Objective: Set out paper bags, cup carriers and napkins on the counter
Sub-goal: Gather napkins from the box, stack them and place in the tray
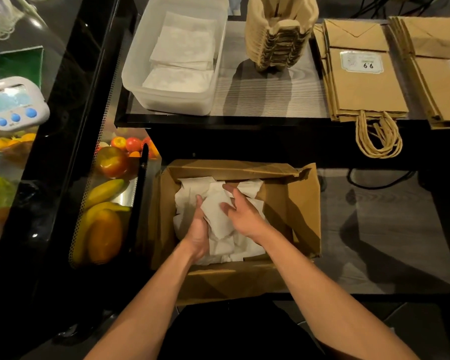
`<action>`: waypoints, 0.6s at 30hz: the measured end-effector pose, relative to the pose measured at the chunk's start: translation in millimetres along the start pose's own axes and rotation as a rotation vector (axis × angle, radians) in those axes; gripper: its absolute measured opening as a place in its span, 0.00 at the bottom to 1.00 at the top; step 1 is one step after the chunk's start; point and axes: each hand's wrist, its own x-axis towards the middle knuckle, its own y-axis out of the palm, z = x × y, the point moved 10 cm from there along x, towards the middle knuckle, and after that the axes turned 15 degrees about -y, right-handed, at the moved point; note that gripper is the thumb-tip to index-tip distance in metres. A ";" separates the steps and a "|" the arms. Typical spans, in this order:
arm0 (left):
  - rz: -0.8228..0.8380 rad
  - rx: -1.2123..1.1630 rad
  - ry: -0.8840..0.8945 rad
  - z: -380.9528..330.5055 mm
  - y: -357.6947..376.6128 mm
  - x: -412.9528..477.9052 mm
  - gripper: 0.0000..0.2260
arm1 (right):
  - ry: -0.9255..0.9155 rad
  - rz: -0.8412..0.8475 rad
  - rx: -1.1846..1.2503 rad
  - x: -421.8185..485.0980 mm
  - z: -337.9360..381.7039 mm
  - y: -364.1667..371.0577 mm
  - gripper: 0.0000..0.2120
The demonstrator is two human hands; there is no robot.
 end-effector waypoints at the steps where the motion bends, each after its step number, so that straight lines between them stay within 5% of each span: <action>1: 0.006 0.004 -0.008 0.0 -0.4 0.2 0.34 | -0.004 -0.008 -0.032 1.1 2.1 -0.1 0.25; 5: 0.031 0.072 -0.023 1.1 -1.9 -2.2 0.34 | -0.016 -0.027 -0.111 4.8 2.8 3.2 0.24; 8: 0.053 0.238 -0.021 1.1 7.2 -6.0 0.20 | -0.034 0.010 -0.250 3.9 8.3 7.6 0.27; 11: 0.038 0.259 0.017 -4.6 5.3 -2.6 0.18 | -0.044 0.042 -0.380 3.5 7.2 4.7 0.28; 18: 0.007 0.287 0.027 -8.7 2.4 1.7 0.23 | 0.064 -0.091 0.159 6.6 -8.2 -6.0 0.21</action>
